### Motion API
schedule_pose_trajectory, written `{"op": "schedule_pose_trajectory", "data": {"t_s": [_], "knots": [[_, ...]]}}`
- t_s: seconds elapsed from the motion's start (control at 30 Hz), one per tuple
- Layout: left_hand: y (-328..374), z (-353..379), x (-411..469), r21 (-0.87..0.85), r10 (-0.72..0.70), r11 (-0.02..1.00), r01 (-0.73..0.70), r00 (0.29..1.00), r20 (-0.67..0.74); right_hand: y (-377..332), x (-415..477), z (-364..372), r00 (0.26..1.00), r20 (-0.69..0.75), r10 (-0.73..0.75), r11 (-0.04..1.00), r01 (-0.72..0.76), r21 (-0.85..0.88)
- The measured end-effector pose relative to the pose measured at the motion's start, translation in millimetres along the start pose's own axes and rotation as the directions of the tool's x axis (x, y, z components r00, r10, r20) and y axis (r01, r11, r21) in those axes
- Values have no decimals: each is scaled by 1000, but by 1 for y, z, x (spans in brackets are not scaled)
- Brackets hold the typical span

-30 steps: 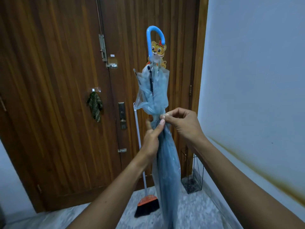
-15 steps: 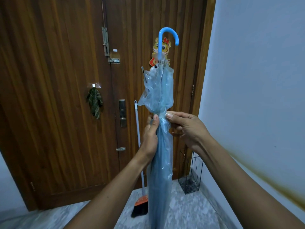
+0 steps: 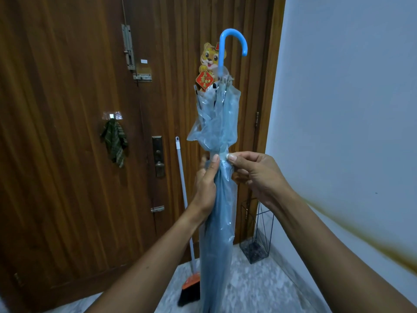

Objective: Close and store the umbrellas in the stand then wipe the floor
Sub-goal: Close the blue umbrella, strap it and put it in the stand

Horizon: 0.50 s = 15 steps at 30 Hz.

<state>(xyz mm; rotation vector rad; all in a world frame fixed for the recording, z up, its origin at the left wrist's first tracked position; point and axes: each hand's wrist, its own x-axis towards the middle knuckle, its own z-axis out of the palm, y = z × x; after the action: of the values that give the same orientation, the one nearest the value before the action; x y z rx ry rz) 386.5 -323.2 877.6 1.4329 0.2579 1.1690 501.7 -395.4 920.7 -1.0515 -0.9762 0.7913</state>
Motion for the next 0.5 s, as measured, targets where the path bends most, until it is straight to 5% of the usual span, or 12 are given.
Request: {"op": "schedule_pose_trajectory", "data": {"t_s": [0.2,0.5], "knots": [[-24,-5,30,-2,-23,1000,23,1000,5,19,25,1,940,-186,-286,927,223,-302],[-68,15,96,40,-28,999,27,999,22,27,88,-48,908,-124,-400,841,310,-443]]}}
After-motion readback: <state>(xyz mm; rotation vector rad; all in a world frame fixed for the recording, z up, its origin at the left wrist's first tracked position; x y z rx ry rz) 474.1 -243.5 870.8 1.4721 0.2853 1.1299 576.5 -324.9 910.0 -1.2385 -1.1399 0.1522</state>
